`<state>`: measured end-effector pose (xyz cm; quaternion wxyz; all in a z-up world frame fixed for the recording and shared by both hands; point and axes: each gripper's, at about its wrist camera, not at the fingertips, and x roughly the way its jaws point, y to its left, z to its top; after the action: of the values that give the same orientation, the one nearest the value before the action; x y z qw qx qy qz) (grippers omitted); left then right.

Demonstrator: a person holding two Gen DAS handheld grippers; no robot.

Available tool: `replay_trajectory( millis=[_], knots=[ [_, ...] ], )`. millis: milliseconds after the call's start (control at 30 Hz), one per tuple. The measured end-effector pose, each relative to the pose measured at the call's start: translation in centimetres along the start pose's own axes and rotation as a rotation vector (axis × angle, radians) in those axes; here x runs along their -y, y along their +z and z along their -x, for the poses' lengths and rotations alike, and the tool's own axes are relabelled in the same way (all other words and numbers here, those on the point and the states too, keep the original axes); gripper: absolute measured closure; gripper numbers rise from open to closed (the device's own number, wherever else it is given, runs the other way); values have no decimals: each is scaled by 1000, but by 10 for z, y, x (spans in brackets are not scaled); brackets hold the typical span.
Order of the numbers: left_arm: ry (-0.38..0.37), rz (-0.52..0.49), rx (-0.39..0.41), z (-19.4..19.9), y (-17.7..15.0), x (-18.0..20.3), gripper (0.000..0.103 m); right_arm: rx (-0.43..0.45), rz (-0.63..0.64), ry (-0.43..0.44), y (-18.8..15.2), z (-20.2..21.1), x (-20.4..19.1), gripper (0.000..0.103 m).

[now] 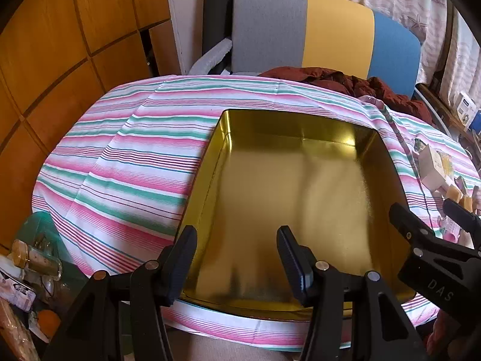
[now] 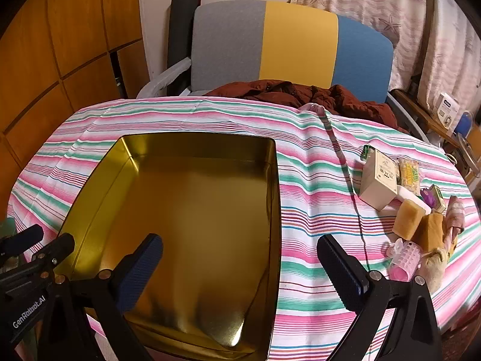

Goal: Organize objects
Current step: 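Move both grippers from the gold tray toward the pile of items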

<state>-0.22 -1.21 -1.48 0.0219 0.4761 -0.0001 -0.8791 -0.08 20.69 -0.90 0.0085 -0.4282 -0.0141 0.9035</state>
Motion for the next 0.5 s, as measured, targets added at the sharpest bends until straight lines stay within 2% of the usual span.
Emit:
replay_trajectory(
  millis=[500],
  knots=[
    [37,-18,20,5,-2,5,47,20,-14,37,0,5,4,0]
  ],
)
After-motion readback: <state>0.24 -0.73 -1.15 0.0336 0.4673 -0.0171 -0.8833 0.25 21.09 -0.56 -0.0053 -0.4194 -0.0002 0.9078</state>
